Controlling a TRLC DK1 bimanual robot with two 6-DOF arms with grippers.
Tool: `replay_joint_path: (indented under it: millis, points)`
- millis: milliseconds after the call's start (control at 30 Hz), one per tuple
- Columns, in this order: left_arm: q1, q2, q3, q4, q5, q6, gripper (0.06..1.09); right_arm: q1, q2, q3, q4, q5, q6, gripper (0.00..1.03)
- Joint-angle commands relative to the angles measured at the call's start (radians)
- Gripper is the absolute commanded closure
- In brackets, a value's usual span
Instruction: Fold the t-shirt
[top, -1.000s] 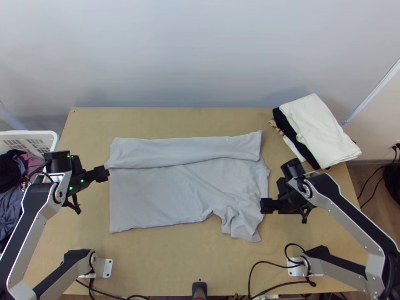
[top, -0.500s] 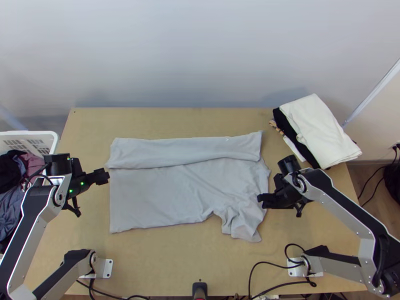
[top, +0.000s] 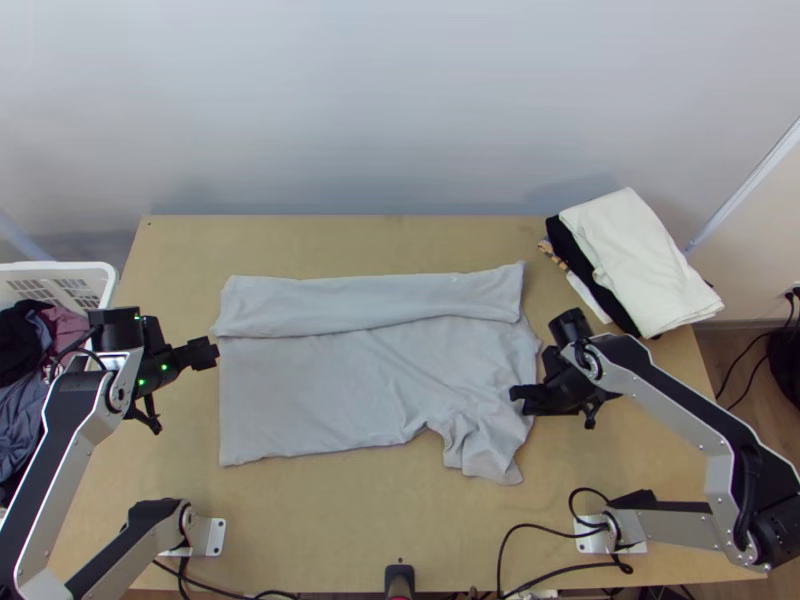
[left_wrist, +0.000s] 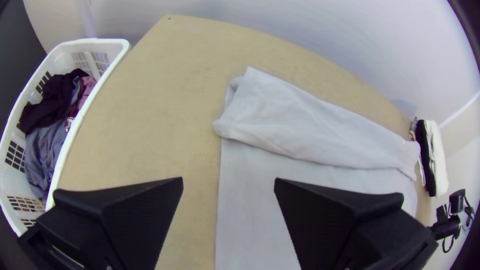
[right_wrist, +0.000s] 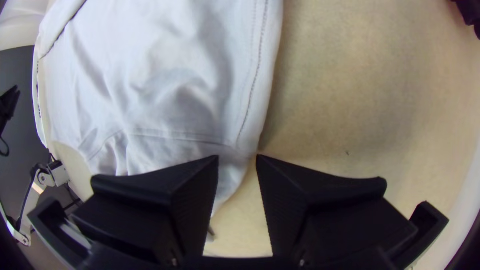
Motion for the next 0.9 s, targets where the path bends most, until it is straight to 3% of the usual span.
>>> replay_joint_path:
  millis: [0,67,233,567,800,867]
  points:
    - [0.004,0.000,-0.015,-0.018,0.007,0.029,0.19,0.013,0.018,-0.029,0.005,0.002,0.009,0.68]
    - [0.004,0.000,-0.016,-0.022,0.009,0.033,0.19,0.019,0.022,-0.034,0.007,0.009,0.009,0.71]
    - [-0.006,0.000,-0.019,-0.058,0.009,0.079,0.19,0.033,0.007,-0.057,0.062,0.035,0.007,0.99]
    - [-0.057,0.017,-0.041,-0.427,0.009,0.476,0.20,0.044,-0.019,-0.060,0.062,0.055,0.009,1.00]
    - [-0.117,0.071,-0.128,-0.493,0.007,0.544,0.20,0.058,-0.019,-0.045,0.062,0.058,0.010,1.00]
    - [-0.124,0.094,-0.140,-0.475,0.007,0.553,0.29,0.058,-0.019,-0.043,0.062,0.060,0.009,1.00]
